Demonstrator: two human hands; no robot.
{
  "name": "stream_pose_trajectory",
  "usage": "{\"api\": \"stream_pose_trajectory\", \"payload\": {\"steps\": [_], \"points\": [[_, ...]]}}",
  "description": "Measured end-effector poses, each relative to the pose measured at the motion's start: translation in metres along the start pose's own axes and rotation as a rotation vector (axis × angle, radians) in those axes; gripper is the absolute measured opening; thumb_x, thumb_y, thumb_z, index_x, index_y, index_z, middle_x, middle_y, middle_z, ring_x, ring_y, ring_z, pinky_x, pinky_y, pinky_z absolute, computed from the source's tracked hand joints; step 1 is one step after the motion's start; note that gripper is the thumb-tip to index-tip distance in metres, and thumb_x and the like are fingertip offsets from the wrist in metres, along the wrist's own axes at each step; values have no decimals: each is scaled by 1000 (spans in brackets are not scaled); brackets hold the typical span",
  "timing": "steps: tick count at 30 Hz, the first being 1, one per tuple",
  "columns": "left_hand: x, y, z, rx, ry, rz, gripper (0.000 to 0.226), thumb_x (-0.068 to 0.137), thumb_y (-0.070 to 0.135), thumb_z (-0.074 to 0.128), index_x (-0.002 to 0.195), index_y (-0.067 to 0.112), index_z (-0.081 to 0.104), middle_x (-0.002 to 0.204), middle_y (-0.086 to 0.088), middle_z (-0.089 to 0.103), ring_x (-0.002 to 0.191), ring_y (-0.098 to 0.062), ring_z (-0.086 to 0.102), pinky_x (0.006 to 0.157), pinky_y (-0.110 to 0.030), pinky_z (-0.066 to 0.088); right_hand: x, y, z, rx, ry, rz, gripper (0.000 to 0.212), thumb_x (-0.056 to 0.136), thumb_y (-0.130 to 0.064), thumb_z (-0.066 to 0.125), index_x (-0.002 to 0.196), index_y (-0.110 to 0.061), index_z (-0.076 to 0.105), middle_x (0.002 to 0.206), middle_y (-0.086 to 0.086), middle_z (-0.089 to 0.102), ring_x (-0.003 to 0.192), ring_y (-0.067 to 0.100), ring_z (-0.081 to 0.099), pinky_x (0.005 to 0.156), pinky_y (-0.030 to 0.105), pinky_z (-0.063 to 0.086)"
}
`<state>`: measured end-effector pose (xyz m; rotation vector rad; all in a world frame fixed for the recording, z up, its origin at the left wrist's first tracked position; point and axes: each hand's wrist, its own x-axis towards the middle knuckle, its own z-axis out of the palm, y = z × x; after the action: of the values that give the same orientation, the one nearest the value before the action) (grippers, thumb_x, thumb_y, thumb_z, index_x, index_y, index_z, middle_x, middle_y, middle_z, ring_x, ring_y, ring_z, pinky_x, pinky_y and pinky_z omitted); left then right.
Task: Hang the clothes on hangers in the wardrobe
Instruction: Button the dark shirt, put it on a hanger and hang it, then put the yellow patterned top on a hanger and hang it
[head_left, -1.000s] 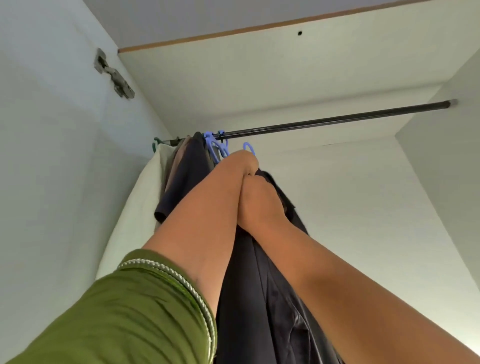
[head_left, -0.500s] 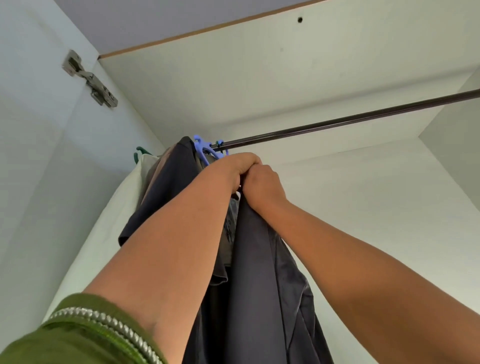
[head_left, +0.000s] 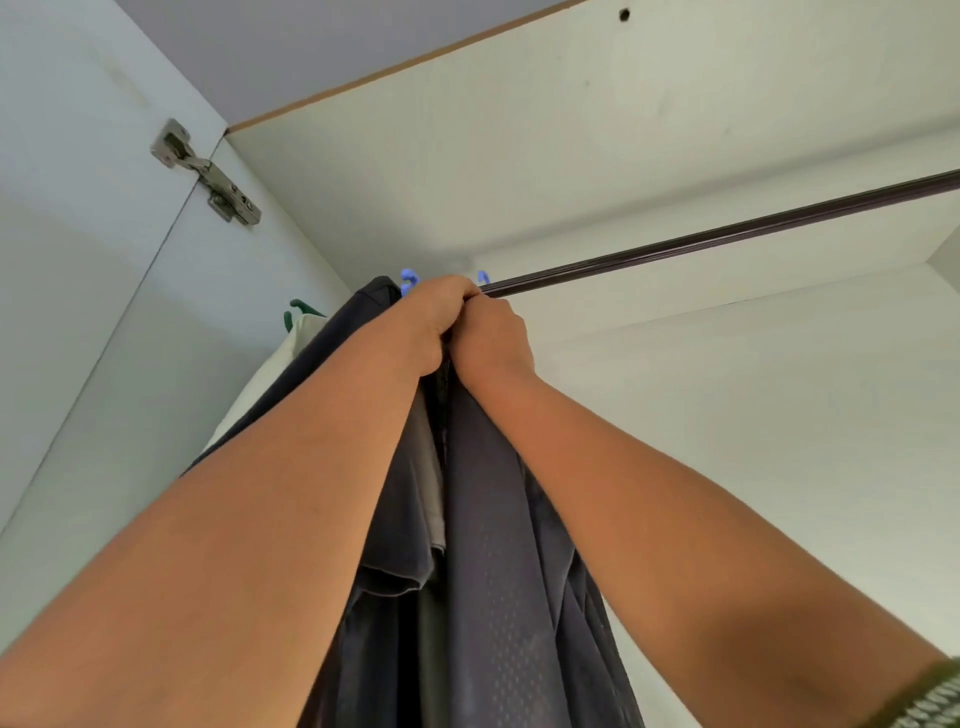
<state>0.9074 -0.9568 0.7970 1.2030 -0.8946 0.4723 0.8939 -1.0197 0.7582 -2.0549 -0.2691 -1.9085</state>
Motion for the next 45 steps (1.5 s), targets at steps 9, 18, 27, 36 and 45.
{"api": "stream_pose_trajectory", "payload": {"steps": [9, 18, 27, 36, 45], "points": [[-49, 13, 11, 213, 79, 60, 30, 97, 6, 48, 127, 8, 51, 77, -3, 56, 42, -6, 57, 32, -15, 38, -23, -12, -21, 25, -34, 14, 28, 98, -12, 41, 117, -9, 61, 114, 9, 65, 104, 24, 62, 75, 27, 43], [-84, 2, 3, 736, 239, 60, 12, 87, 18, 54, 78, 11, 51, 69, -2, 47, 68, -19, 48, 61, -31, 42, -90, -13, -56, 47, -227, 146, 29, 86, -17, 62, 115, -16, 57, 109, 4, 62, 96, 23, 62, 65, 30, 40], [-193, -42, -29, 761, 303, -33, 36, 88, 19, 52, 123, 17, 59, 119, -1, 61, 109, -20, 57, 99, -40, 47, -198, -38, -37, 275, -301, 221, 50, 85, -29, 62, 128, -17, 38, 122, 6, 47, 99, 29, 59, 67, 34, 38], [-337, -54, -65, 643, 309, -265, 38, 85, 8, 63, 123, 12, 58, 108, -11, 69, 89, -20, 64, 83, -31, 54, -323, -88, -60, 472, -313, 357, 73, 85, -22, 57, 147, -19, 19, 128, 7, 43, 101, 31, 58, 69, 36, 43], [-550, 16, -148, 1170, 569, -323, 45, 93, 20, 55, 137, 18, 45, 121, -1, 63, 114, -19, 60, 97, -34, 48, -450, -228, -112, 637, -625, 375, 59, 90, -22, 52, 143, -23, 26, 127, 11, 44, 112, 35, 51, 87, 45, 45]]}}
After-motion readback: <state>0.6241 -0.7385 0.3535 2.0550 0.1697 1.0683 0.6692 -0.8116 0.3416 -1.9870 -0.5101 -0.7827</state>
